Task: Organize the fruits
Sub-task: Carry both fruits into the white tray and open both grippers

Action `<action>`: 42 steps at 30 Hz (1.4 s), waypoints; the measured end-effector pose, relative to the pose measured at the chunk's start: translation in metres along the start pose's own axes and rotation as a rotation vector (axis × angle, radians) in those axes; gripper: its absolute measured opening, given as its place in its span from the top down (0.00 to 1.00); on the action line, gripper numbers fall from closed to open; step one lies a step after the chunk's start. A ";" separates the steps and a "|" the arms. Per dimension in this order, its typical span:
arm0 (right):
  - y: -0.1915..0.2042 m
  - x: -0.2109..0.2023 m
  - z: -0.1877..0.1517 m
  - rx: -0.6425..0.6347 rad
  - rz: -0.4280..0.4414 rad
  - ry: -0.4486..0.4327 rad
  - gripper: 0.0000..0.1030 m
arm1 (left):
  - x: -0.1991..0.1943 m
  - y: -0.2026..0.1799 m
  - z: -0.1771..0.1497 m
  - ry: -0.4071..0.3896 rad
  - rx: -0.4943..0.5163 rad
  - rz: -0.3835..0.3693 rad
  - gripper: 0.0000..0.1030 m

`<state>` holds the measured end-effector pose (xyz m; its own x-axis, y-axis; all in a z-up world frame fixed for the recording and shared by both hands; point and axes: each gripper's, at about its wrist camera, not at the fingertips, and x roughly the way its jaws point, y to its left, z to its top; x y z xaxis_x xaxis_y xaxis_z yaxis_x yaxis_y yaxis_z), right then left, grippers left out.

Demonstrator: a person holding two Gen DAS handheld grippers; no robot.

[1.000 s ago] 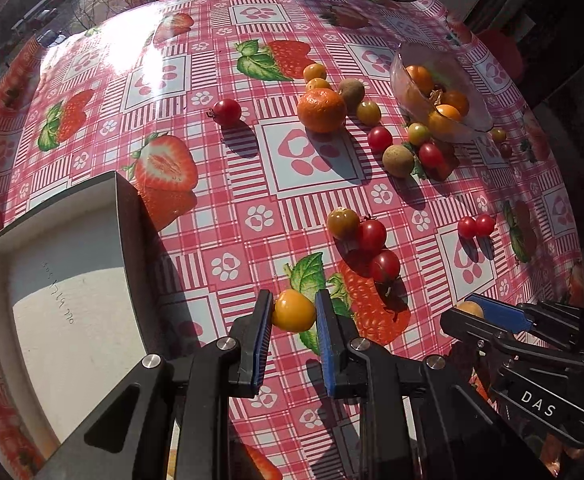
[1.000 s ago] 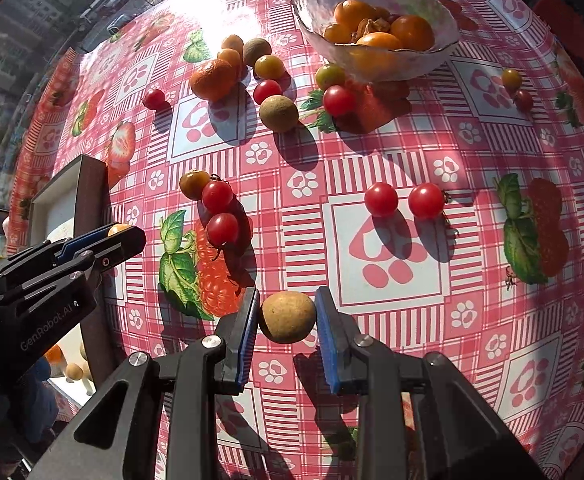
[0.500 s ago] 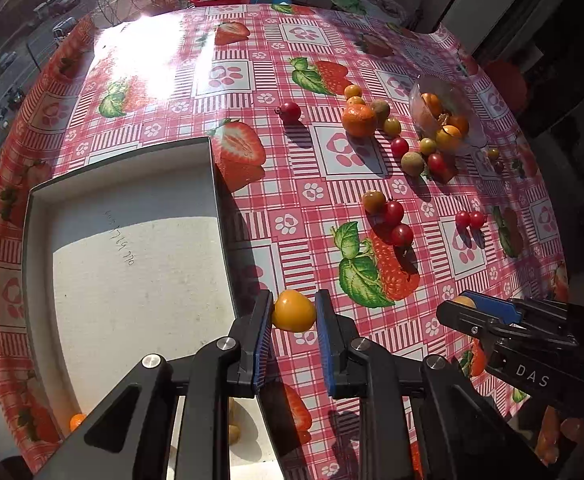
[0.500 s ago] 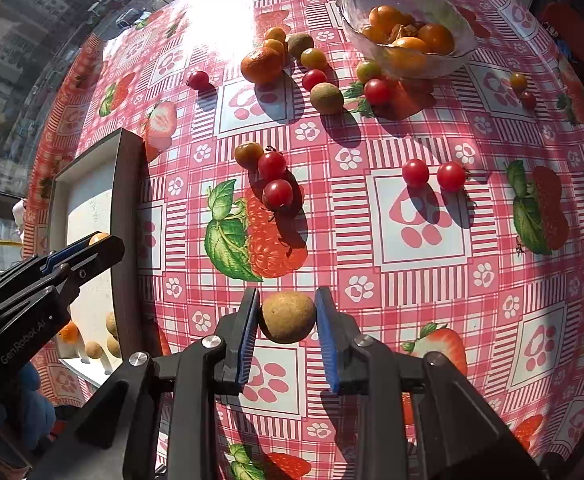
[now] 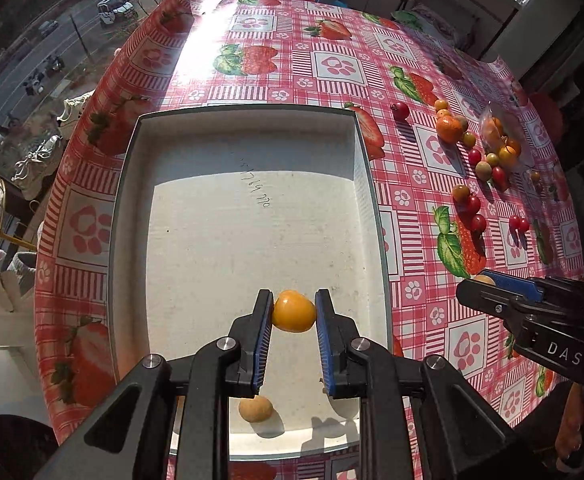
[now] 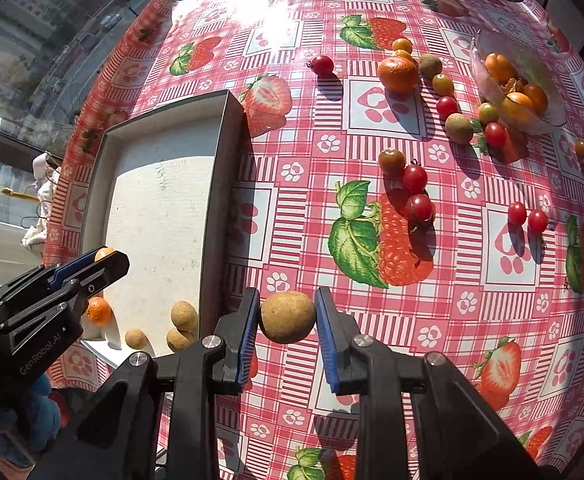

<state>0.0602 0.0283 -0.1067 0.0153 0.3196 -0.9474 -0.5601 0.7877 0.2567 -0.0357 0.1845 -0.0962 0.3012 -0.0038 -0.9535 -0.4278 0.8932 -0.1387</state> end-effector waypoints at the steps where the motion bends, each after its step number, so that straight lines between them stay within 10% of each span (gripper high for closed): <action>1: 0.008 0.002 0.000 -0.013 0.003 0.004 0.70 | 0.001 0.007 -0.002 0.004 -0.011 0.006 0.78; 34: 0.115 0.104 0.013 -0.233 -0.054 0.157 0.70 | 0.052 0.048 -0.028 0.090 0.000 0.087 0.77; 38: 0.117 0.107 0.012 -0.224 -0.031 0.171 0.54 | 0.053 0.046 -0.027 0.101 0.020 0.105 0.77; 40: 0.119 0.107 0.012 -0.225 -0.030 0.172 0.53 | 0.052 0.045 -0.026 0.103 0.019 0.109 0.38; 42: 0.120 0.106 0.011 -0.228 -0.032 0.169 0.51 | 0.045 0.044 -0.026 0.057 0.013 0.144 0.22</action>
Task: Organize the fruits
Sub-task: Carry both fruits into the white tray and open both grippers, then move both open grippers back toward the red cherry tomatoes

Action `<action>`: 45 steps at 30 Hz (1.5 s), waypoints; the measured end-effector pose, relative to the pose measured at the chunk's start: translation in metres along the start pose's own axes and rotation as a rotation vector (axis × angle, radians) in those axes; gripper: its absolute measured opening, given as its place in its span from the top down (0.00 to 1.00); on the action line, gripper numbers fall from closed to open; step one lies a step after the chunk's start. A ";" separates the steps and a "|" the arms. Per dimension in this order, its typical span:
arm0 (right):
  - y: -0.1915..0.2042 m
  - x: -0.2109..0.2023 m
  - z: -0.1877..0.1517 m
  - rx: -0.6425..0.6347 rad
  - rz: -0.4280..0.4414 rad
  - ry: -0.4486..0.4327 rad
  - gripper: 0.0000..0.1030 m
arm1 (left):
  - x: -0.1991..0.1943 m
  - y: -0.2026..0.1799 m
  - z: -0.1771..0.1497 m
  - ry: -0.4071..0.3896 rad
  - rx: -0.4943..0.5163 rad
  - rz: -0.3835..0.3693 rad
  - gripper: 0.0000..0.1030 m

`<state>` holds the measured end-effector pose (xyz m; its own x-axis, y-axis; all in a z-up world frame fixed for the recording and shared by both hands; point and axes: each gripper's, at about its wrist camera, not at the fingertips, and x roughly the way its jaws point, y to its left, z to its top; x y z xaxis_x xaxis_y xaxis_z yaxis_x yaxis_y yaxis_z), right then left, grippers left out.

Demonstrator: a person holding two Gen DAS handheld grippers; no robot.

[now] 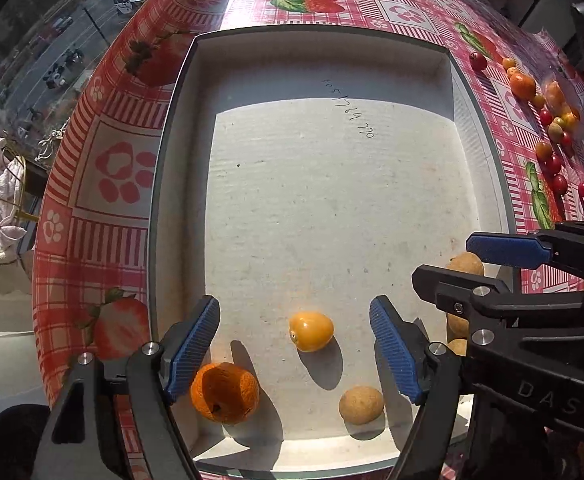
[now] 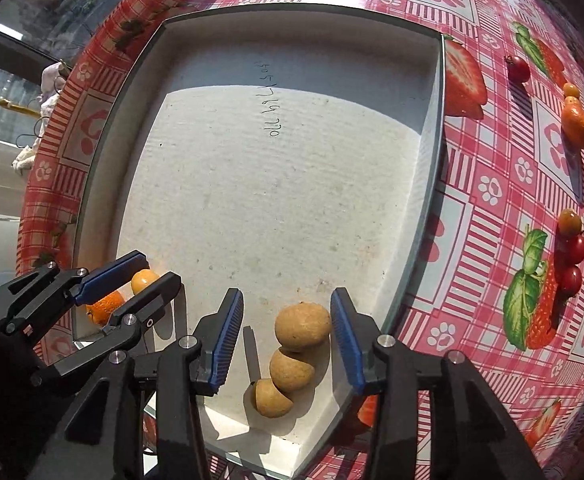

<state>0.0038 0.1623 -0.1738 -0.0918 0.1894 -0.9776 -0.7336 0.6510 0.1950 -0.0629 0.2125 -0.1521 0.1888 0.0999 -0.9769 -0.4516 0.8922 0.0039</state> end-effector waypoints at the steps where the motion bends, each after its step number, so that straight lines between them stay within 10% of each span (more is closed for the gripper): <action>1: -0.001 -0.004 -0.002 -0.001 0.002 -0.002 0.50 | -0.001 -0.003 0.001 -0.005 0.001 0.002 0.22; 7: 0.000 -0.031 -0.004 0.014 0.027 -0.043 0.22 | -0.010 0.003 0.002 0.018 -0.016 0.005 0.22; 20: -0.027 -0.069 -0.026 0.122 0.081 -0.090 0.19 | -0.033 -0.029 -0.009 0.047 0.071 -0.014 0.22; 45: -0.259 -0.083 -0.138 0.595 -0.068 -0.075 0.19 | -0.041 -0.217 0.048 0.063 0.265 -0.178 0.22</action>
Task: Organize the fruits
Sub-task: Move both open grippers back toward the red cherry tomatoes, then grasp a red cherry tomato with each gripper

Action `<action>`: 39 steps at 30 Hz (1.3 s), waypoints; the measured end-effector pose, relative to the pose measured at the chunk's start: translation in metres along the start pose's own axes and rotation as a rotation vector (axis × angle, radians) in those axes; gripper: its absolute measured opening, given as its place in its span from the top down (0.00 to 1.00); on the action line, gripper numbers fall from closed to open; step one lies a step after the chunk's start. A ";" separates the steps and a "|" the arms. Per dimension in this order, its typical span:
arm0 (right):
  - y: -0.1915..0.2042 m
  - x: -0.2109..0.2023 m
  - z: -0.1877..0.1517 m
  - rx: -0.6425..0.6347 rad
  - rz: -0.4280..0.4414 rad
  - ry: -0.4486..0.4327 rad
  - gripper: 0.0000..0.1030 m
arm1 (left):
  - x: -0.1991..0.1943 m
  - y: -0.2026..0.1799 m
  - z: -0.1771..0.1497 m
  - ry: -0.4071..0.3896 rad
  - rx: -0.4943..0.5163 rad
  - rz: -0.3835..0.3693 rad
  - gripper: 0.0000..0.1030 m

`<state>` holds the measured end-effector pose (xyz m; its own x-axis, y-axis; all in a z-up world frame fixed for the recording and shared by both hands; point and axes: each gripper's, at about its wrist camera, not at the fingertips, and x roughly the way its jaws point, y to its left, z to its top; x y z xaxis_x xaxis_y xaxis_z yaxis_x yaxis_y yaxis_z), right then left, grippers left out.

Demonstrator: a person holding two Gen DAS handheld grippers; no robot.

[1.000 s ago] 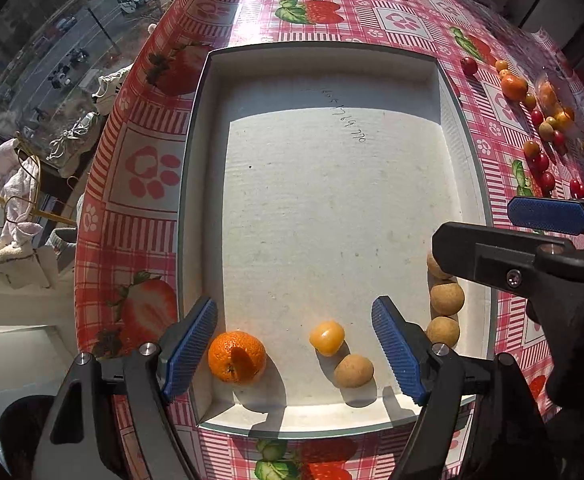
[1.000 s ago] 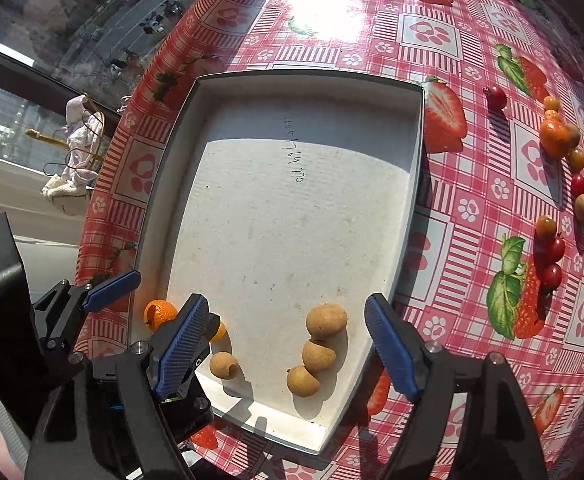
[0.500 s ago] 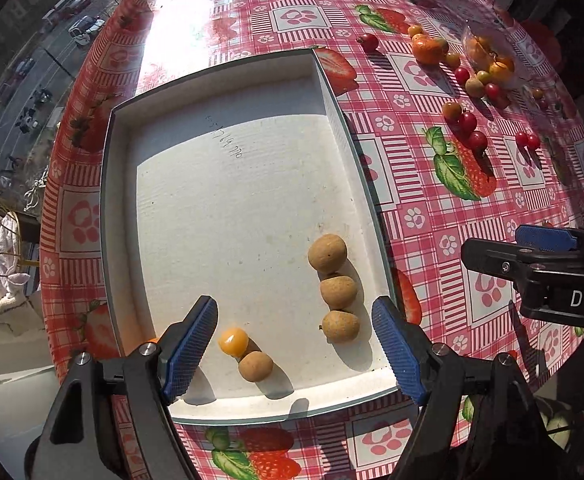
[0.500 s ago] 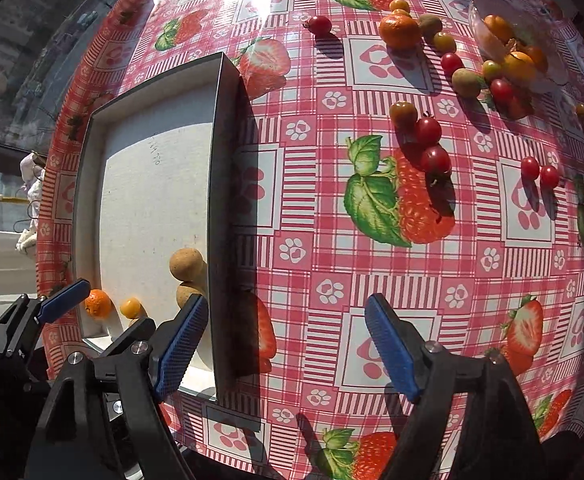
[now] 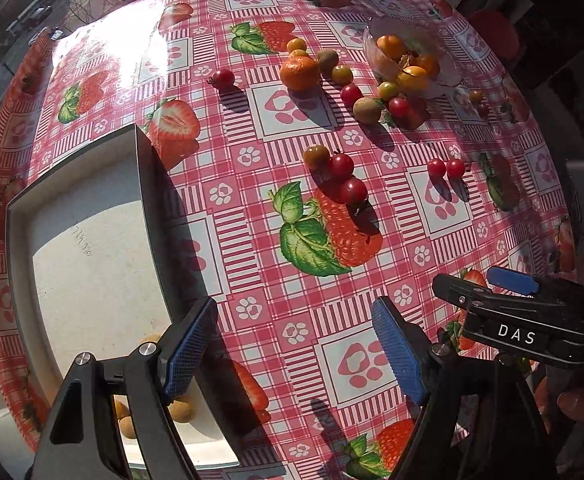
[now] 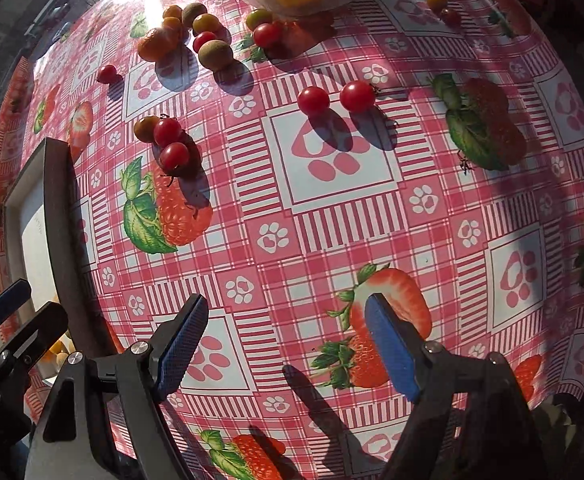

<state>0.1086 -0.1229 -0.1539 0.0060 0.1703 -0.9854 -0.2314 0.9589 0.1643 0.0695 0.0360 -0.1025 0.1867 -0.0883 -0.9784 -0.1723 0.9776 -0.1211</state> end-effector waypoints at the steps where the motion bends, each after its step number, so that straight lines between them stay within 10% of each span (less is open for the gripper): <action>1: -0.008 0.000 0.005 0.003 -0.007 -0.003 0.19 | 0.006 -0.006 0.004 0.008 0.005 0.005 0.22; 23: -0.061 0.017 0.113 -0.185 -0.087 -0.100 0.25 | 0.079 -0.038 0.070 0.017 -0.097 0.089 0.22; 32: -0.033 0.018 0.153 -0.259 -0.089 -0.158 0.53 | 0.084 -0.046 0.086 -0.006 -0.111 0.122 0.41; 39: -0.013 0.012 0.143 -0.258 -0.090 -0.173 0.73 | 0.077 -0.027 0.084 -0.024 -0.097 0.105 0.80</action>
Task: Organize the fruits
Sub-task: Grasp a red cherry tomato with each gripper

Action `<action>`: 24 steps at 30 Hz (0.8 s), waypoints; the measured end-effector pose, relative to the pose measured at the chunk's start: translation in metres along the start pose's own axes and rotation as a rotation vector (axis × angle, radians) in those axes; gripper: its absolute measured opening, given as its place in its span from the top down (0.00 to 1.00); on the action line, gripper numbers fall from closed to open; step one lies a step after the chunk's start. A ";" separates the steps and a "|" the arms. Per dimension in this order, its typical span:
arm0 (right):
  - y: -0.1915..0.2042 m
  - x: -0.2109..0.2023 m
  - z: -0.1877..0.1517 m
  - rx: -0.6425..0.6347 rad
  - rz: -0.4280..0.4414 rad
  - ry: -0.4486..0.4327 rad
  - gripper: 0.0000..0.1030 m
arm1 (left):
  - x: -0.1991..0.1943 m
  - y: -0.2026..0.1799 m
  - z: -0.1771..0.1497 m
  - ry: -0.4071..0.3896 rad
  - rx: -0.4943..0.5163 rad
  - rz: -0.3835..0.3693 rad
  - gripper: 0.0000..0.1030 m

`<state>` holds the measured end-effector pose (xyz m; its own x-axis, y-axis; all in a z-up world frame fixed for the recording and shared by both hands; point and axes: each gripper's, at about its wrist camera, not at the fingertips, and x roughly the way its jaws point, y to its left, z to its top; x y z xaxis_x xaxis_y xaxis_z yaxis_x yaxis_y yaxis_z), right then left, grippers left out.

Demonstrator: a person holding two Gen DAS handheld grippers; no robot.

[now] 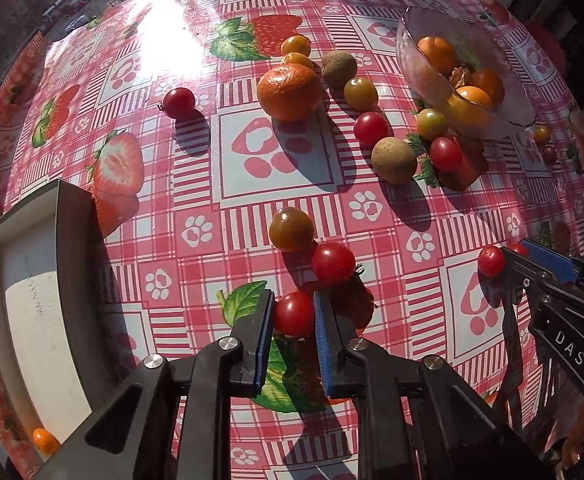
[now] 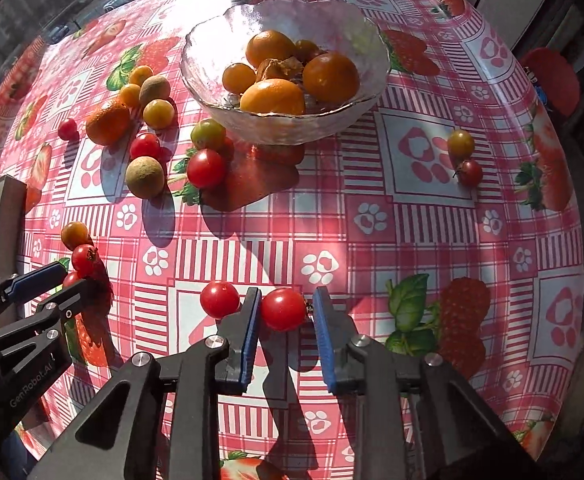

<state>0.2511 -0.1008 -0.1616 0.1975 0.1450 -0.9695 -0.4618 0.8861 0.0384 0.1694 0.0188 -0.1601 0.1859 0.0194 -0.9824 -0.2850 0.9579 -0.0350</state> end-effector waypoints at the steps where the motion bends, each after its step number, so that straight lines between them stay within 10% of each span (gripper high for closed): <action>1: 0.002 -0.004 -0.006 0.008 0.004 0.001 0.73 | -0.001 0.002 -0.001 0.001 0.006 -0.010 0.79; 24: 0.006 -0.041 -0.090 0.154 0.155 0.034 0.73 | -0.051 0.064 -0.062 -0.019 0.023 -0.101 0.79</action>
<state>0.1627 -0.1406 -0.1431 0.1041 0.2718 -0.9567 -0.3465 0.9116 0.2212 0.0832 0.0610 -0.1240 0.2304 -0.0724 -0.9704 -0.2423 0.9615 -0.1293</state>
